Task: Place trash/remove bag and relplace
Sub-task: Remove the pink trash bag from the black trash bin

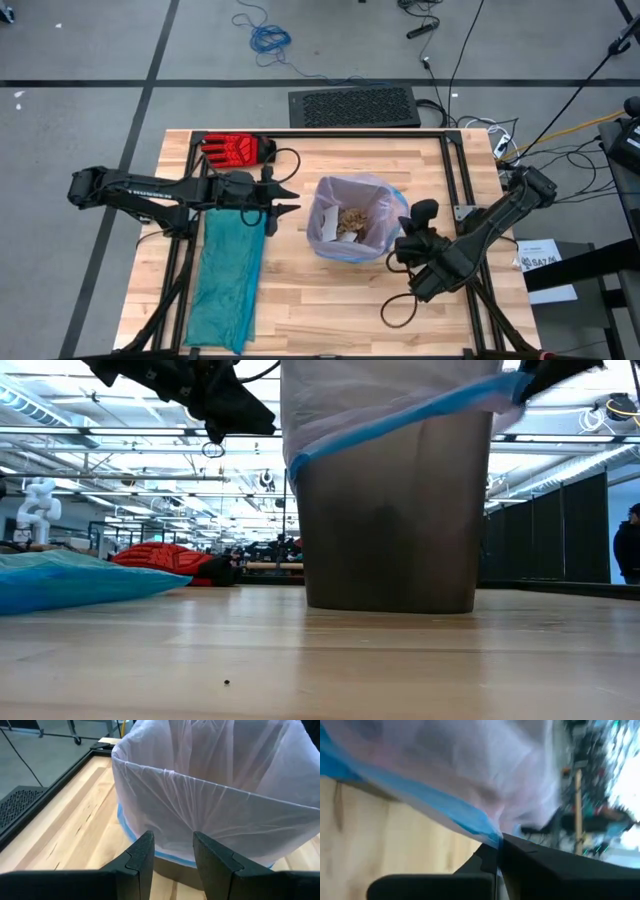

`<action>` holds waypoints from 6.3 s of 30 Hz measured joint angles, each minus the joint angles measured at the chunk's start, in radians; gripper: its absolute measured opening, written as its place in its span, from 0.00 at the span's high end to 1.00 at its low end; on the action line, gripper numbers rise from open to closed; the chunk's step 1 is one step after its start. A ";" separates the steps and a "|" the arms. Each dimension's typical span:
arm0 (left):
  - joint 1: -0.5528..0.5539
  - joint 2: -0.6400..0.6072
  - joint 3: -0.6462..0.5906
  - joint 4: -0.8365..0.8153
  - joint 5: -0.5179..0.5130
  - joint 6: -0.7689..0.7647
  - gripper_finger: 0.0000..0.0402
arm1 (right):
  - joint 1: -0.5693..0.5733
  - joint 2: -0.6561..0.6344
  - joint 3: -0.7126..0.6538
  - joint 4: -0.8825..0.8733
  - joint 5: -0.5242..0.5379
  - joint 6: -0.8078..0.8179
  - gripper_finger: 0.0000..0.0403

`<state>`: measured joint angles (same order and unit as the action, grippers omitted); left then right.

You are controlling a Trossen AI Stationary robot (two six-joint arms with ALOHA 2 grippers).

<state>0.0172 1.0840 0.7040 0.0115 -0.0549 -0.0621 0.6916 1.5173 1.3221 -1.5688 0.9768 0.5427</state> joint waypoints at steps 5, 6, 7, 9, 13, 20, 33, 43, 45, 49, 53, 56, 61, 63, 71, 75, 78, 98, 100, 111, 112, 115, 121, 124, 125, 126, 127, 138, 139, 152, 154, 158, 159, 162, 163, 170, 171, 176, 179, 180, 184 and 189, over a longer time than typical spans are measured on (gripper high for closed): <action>-0.013 0.000 0.000 -0.011 -0.007 0.001 0.67 | -0.039 0.000 0.116 -0.002 0.078 -0.241 1.00; -0.015 0.000 0.000 -0.012 -0.007 0.001 0.67 | -0.048 0.000 0.136 -0.002 0.098 -0.298 1.00; -0.019 0.000 0.000 -0.018 -0.007 0.001 0.67 | -0.059 0.000 0.156 -0.001 0.119 -0.361 1.00; -0.025 0.000 0.000 -0.034 -0.007 0.001 0.67 | -0.084 0.000 0.189 -0.001 0.155 -0.463 1.00; -0.058 0.000 0.000 -0.062 -0.025 0.046 0.69 | -0.145 0.000 0.269 0.013 0.203 -0.526 1.00; -0.210 -0.021 0.031 -0.067 -0.191 0.209 0.88 | -0.183 0.000 0.325 0.089 0.203 -0.505 1.00; -0.404 -0.021 0.053 -0.081 -0.336 0.278 0.99 | -0.203 -0.001 0.324 0.348 0.203 -0.833 1.00; -0.385 -0.019 0.054 -0.159 -0.477 0.158 0.99 | -0.228 -0.003 0.324 0.755 0.017 -1.215 1.00; -0.375 -0.019 0.054 -0.175 -0.491 0.124 0.99 | -0.245 -0.003 0.324 0.755 -0.077 -1.194 1.00; -0.370 -0.019 0.054 -0.209 -0.534 0.072 0.99 | -0.264 -0.003 0.324 0.694 -0.161 -1.142 1.00; -0.364 -0.019 0.054 -0.241 -0.611 0.003 0.99 | -0.271 -0.003 0.324 0.607 -0.248 -1.075 1.00; -0.328 -0.019 0.053 -0.239 -0.618 -0.061 0.99 | -0.280 -0.003 0.324 0.588 -0.274 -0.975 1.00; -0.188 -0.019 -0.005 -0.141 -0.518 -0.083 0.99 | -0.280 -0.005 0.324 0.590 -0.265 -0.873 0.97; -0.107 -0.019 -0.057 -0.022 -0.337 -0.091 1.00 | -0.279 -0.005 0.324 0.590 -0.267 -0.849 0.95; 0.153 0.036 -0.307 0.555 0.206 -0.458 1.00 | -0.280 -0.005 0.324 0.591 -0.269 -0.809 0.82; 0.205 0.126 -0.338 0.566 0.223 -0.571 0.99 | -0.280 -0.005 0.324 0.595 -0.271 -0.813 0.77; 0.216 0.232 -0.340 0.727 0.269 -0.602 0.95 | -0.280 -0.005 0.324 0.601 -0.272 -0.814 0.75; 0.235 0.759 -0.240 1.417 0.430 -0.849 0.65 | -0.280 -0.005 0.324 0.607 -0.273 -0.809 0.73; 0.231 0.760 -0.234 1.417 0.429 -0.845 0.65 | -0.280 -0.005 0.324 0.607 -0.273 -0.802 0.73; 0.217 0.760 -0.198 1.486 0.408 -0.788 0.97 | -0.280 -0.005 0.324 0.594 -0.273 -0.773 0.73; 0.216 0.760 -0.198 1.507 0.419 -0.787 0.98 | -0.280 -0.005 0.324 0.587 -0.273 -0.766 0.73; 0.216 0.750 -0.199 1.547 0.441 -0.790 0.99 | -0.280 -0.005 0.324 0.572 -0.273 -0.743 0.73; 0.224 0.678 -0.203 1.547 0.468 -0.788 1.00 | -0.279 -0.005 0.324 0.532 -0.273 -0.696 0.73; 0.237 0.622 -0.203 1.512 0.500 -0.768 1.00 | -0.279 -0.005 0.324 0.513 -0.273 -0.675 0.73; 0.245 0.600 -0.203 1.481 0.508 -0.753 1.00 | -0.280 -0.005 0.324 0.504 -0.272 -0.668 0.73; 0.253 0.576 -0.203 1.445 0.517 -0.734 1.00 | -0.280 -0.005 0.324 0.496 -0.270 -0.661 0.73; 0.263 0.550 -0.203 1.402 0.522 -0.713 1.00 | -0.280 -0.005 0.324 0.487 -0.268 -0.656 0.73; 0.356 0.186 -0.132 0.697 0.483 -0.413 1.00 | -0.356 -0.003 0.324 0.346 -0.280 -0.481 0.73; 0.360 0.157 -0.110 0.619 0.471 -0.380 1.00 | -0.371 -0.001 0.324 0.339 -0.290 -0.465 0.73; 0.367 0.050 0.030 0.094 0.361 -0.169 1.00 | -0.484 0.010 0.323 0.333 -0.428 -0.397 0.73; 0.387 0.053 -0.024 0.179 0.340 -0.176 1.00 | -0.474 0.009 0.323 0.333 -0.430 -0.393 0.73; 0.433 0.083 -0.157 0.507 0.367 -0.298 1.00 | -0.455 0.009 0.323 0.333 -0.433 -0.393 0.73; 0.444 0.099 -0.186 0.591 0.406 -0.342 1.00 | -0.452 0.009 0.323 0.333 -0.433 -0.394 0.73; 0.467 0.177 -0.219 0.826 0.530 -0.475 1.00 | -0.448 0.009 0.323 0.336 -0.433 -0.397 0.73; 0.468 0.206 -0.216 0.870 0.553 -0.506 1.00 | -0.448 0.009 0.323 0.338 -0.433 -0.397 0.73; 0.468 0.409 -0.109 0.897 0.604 -0.535 0.88 | -0.448 0.008 0.323 0.363 -0.433 -0.408 0.69; 0.467 0.430 -0.095 0.896 0.607 -0.535 0.85 | -0.448 0.009 0.324 0.362 -0.433 -0.409 0.68; 0.467 0.495 -0.029 0.896 0.632 -0.535 0.71 | -0.448 0.008 0.324 0.363 -0.433 -0.416 0.67; 0.463 0.508 -0.011 0.897 0.644 -0.526 0.69 | -0.448 0.008 0.324 0.363 -0.433 -0.420 0.67; 0.459 0.508 -0.010 0.895 0.645 -0.517 0.70 | -0.448 0.008 0.324 0.363 -0.433 -0.420 0.67; 0.437 0.507 -0.008 0.894 0.646 -0.468 0.86 | -0.448 0.008 0.324 0.363 -0.433 -0.420 0.67; 0.425 0.486 -0.008 0.897 0.648 -0.441 0.99 | -0.448 0.008 0.324 0.365 -0.432 -0.420 0.67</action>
<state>0.4423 1.5698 0.6960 0.9083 0.5926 -0.5030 0.2436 1.5257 1.6459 -1.2034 0.5446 0.1230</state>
